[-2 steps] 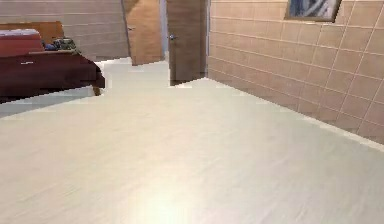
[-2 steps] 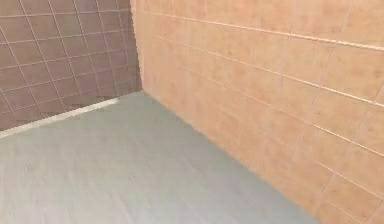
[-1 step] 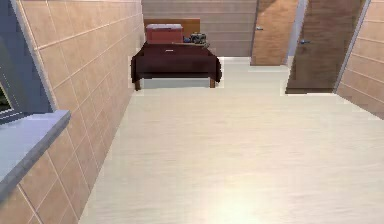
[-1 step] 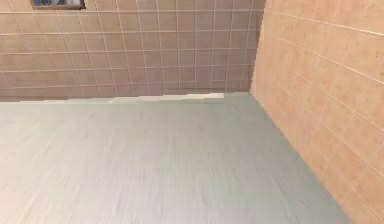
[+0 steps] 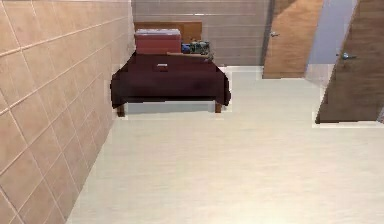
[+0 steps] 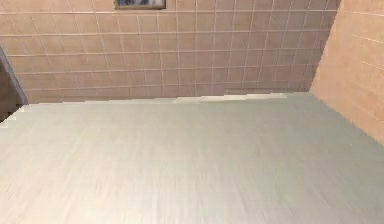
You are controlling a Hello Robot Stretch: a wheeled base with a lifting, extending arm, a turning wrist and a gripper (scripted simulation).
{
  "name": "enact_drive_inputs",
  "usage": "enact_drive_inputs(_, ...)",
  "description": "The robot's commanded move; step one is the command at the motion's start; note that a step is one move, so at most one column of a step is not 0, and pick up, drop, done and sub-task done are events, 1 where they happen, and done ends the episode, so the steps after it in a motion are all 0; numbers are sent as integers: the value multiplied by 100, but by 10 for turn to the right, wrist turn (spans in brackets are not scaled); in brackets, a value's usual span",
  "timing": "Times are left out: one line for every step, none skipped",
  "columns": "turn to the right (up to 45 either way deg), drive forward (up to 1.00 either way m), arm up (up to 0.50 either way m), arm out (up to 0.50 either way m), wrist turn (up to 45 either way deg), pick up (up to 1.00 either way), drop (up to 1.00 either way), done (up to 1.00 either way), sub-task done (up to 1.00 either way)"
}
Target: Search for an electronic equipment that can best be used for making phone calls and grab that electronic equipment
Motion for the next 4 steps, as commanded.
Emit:
enact_drive_inputs(0, 100, 0, 0, 0, 0, 0, 0, 0)
enact_drive_inputs(0, 100, 0, 0, 0, 0, 0, 0, 0)
enact_drive_inputs(-360, 0, 0, 0, 0, 0, 0, 0, 0)
enact_drive_inputs(0, 5, 0, 0, 0, 0, 0, 0, 0)
